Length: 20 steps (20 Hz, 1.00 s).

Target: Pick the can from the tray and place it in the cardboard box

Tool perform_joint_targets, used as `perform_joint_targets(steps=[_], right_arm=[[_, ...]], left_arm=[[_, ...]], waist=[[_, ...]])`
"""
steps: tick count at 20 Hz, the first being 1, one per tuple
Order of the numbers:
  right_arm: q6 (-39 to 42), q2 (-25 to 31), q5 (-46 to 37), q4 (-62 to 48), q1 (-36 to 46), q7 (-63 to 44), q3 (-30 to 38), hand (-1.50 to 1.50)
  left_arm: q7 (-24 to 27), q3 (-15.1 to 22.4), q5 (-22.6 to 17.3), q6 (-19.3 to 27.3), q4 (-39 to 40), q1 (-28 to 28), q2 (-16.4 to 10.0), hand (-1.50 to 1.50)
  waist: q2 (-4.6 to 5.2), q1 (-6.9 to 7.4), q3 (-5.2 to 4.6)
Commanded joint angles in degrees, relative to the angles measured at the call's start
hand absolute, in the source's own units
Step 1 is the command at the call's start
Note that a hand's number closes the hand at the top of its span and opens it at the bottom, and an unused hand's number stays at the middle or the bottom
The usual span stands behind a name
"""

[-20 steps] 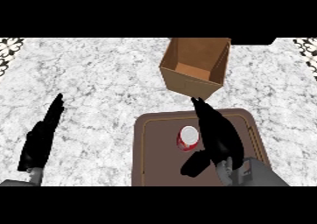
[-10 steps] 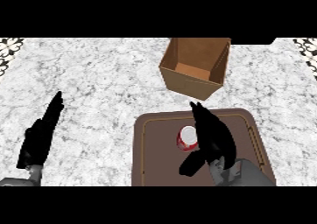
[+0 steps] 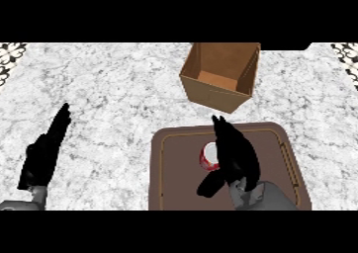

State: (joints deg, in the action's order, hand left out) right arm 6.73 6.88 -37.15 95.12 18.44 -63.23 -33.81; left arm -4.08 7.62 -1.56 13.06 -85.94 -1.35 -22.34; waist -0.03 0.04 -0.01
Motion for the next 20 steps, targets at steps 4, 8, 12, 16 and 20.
perform_joint_targets(steps=[4,8,12,16,20], right_arm=[[2.87,-4.10,-3.31,-1.02,-0.61,-4.12,2.47,-1.50],[0.98,-5.03,-6.75,-2.37,-4.56,-1.65,0.95,-1.50],[1.62,-6.18,-7.64,-4.64,-5.53,1.88,2.42,-1.50],[5.34,-6.15,-7.17,-7.65,-3.10,2.36,5.39,-1.50],[6.22,-6.84,-4.57,-6.87,-2.74,2.47,7.57,1.50]], left_arm=[[-1.70,-0.58,4.31,1.15,0.37,-1.75,2.79,0.00],[-2.46,-2.02,2.48,-2.44,-4.66,2.03,1.62,0.00],[-1.69,-1.78,6.04,-0.65,0.31,-0.59,5.36,0.00],[0.96,-5.19,3.62,-4.21,-0.98,2.05,3.32,0.00],[-1.66,-2.82,6.89,-3.47,-4.47,3.25,6.09,0.00]], waist=[[0.01,-0.05,0.01],[-0.05,0.18,0.02],[0.01,-0.04,0.01],[0.01,0.18,0.01],[-0.02,0.17,0.02]])
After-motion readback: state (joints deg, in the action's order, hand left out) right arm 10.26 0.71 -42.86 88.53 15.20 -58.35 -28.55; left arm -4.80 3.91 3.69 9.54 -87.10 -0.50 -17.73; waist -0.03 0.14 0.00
